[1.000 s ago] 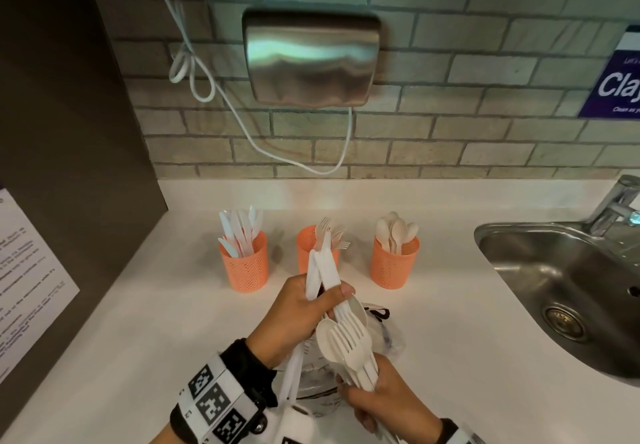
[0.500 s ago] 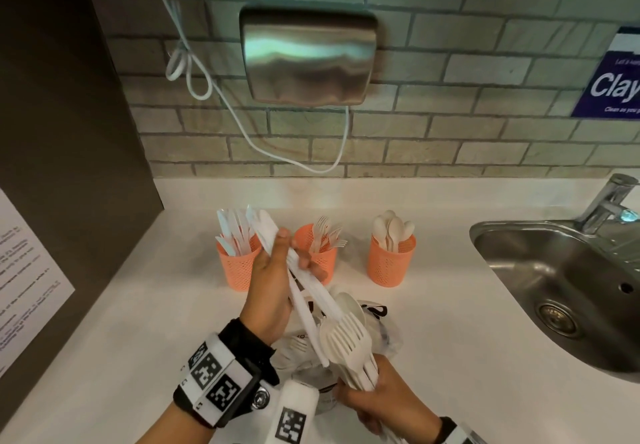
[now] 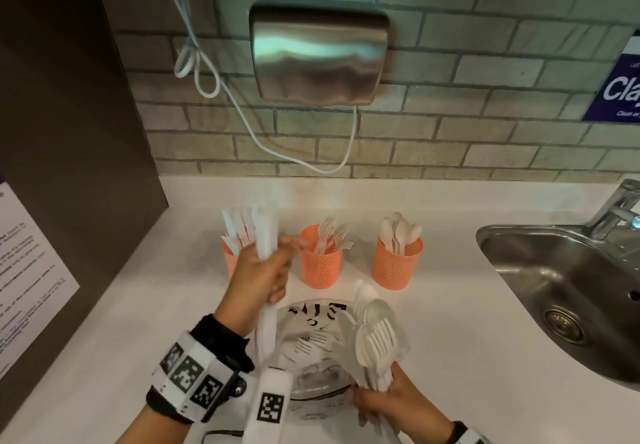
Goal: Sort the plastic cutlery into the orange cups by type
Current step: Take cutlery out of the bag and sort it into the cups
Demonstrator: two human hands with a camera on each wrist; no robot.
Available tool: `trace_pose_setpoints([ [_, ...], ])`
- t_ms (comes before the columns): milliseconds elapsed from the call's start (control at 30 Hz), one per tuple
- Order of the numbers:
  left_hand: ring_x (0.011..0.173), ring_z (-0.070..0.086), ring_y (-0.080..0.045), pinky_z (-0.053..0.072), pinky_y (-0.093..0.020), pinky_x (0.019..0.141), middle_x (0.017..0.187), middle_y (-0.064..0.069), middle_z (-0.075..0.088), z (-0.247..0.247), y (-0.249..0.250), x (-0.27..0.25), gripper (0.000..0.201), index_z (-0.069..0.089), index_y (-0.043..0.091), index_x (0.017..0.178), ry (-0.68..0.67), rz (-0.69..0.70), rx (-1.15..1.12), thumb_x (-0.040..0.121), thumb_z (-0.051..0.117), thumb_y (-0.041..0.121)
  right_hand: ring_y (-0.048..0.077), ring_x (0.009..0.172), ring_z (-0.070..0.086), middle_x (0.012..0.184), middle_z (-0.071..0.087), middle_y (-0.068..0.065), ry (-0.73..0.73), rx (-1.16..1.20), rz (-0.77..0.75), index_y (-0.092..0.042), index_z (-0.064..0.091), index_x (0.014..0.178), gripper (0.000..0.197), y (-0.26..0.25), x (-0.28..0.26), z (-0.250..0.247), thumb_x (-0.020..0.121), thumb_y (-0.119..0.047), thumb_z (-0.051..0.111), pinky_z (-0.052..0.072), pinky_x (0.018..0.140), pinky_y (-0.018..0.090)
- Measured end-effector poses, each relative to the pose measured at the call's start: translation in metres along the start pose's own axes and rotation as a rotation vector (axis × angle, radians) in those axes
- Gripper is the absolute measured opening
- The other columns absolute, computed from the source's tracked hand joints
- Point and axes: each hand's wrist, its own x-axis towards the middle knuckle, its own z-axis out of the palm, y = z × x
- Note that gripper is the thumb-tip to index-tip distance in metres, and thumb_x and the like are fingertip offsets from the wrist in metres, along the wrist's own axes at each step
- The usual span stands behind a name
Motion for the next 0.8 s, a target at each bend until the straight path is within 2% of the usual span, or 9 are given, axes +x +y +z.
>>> trace_pose_setpoints([
  [67, 0.03, 0.024, -0.004, 0.022, -0.013, 0.032, 0.041, 0.01, 0.032, 0.006, -0.01, -0.007, 0.014, 0.069, 0.011, 0.085, -0.105, -0.042, 0.154, 0.09, 0.056, 0.014, 0.013, 0.032, 0.042, 0.042, 0.048, 0.005, -0.012, 0.149, 0.021, -0.007, 0.052, 0.093, 0.049, 0.004, 0.002, -0.003, 0.047, -0.011, 0.069, 0.042, 0.039, 0.022],
  [133, 0.028, 0.027, -0.003, 0.024, -0.014, 0.031, 0.043, 0.007, 0.04, 0.013, -0.017, -0.015, 0.013, 0.069, 0.007, 0.09, -0.208, -0.075, 0.22, 0.088, 0.06, 0.017, 0.012, 0.028, 0.035, 0.038, 0.036, 0.005, -0.04, 0.271, 0.082, -0.003, 0.049, 0.073, 0.036, 0.004, 0.003, -0.004, 0.046, -0.009, 0.073, 0.036, 0.037, 0.019],
  [200, 0.027, 0.033, -0.001, 0.027, -0.012, 0.031, 0.05, 0.005, 0.049, 0.02, -0.021, -0.021, 0.015, 0.068, 0.003, 0.093, -0.27, -0.088, 0.23, 0.087, 0.061, 0.014, 0.011, 0.028, 0.031, 0.042, 0.032, 0.004, -0.064, 0.324, 0.121, -0.005, 0.048, 0.068, 0.034, 0.004, 0.003, -0.005, 0.046, -0.007, 0.074, 0.034, 0.036, 0.017],
  [300, 0.028, 0.035, 0.0, 0.027, -0.012, 0.032, 0.054, 0.006, 0.052, 0.027, -0.022, -0.022, 0.019, 0.068, 0.001, 0.096, -0.319, -0.091, 0.247, 0.088, 0.06, 0.017, 0.011, 0.027, 0.03, 0.049, 0.03, 0.007, -0.079, 0.382, 0.137, -0.005, 0.05, 0.063, 0.029, 0.002, 0.005, -0.006, 0.045, -0.005, 0.072, 0.033, 0.035, 0.016],
  [433, 0.029, 0.029, -0.004, 0.025, -0.014, 0.032, 0.058, 0.003, 0.054, 0.028, -0.022, -0.018, 0.012, 0.064, 0.013, 0.087, -0.343, -0.102, 0.246, 0.089, 0.058, 0.022, 0.011, 0.028, 0.034, 0.04, 0.035, 0.004, -0.171, 0.434, 0.16, -0.005, 0.043, 0.069, 0.027, 0.003, 0.007, -0.009, 0.05, -0.003, 0.062, 0.032, 0.039, 0.017],
  [533, 0.028, 0.028, -0.003, 0.025, -0.015, 0.031, 0.042, 0.01, 0.049, 0.031, -0.024, -0.017, 0.014, 0.057, 0.014, 0.079, -0.357, -0.115, 0.245, 0.09, 0.057, 0.021, 0.011, 0.036, 0.04, 0.042, 0.039, 0.001, -0.266, 0.515, 0.163, -0.007, 0.046, 0.074, 0.019, 0.008, 0.009, -0.013, 0.059, -0.001, 0.056, 0.033, 0.042, 0.02],
  [633, 0.028, 0.028, -0.004, 0.024, -0.015, 0.031, 0.041, 0.01, 0.048, 0.034, -0.025, -0.016, 0.02, 0.052, 0.013, 0.072, -0.354, -0.123, 0.224, 0.09, 0.057, 0.019, 0.006, 0.045, 0.045, 0.05, 0.051, -0.006, -0.415, 0.614, 0.07, -0.012, 0.051, 0.086, 0.019, 0.011, 0.013, -0.013, 0.073, 0.0, 0.043, 0.032, 0.044, 0.017],
  [700, 0.028, 0.029, -0.004, 0.024, -0.014, 0.031, 0.044, 0.009, 0.051, 0.035, -0.026, -0.015, 0.022, 0.051, 0.013, 0.07, -0.335, -0.109, 0.211, 0.09, 0.058, 0.019, 0.005, 0.044, 0.042, 0.051, 0.047, -0.008, -0.521, 0.648, 0.013, -0.015, 0.05, 0.093, 0.02, 0.008, 0.017, -0.012, 0.076, -0.005, 0.045, 0.028, 0.044, 0.018],
  [800, 0.029, 0.03, -0.007, 0.025, -0.015, 0.031, 0.055, 0.004, 0.062, 0.035, -0.027, -0.013, 0.022, 0.057, 0.012, 0.069, -0.292, -0.095, 0.185, 0.089, 0.058, 0.022, 0.009, 0.043, 0.035, 0.055, 0.037, -0.005, -0.622, 0.666, 0.002, -0.019, 0.047, 0.101, 0.024, -0.003, 0.018, -0.016, 0.077, -0.015, 0.044, 0.03, 0.046, 0.018],
])
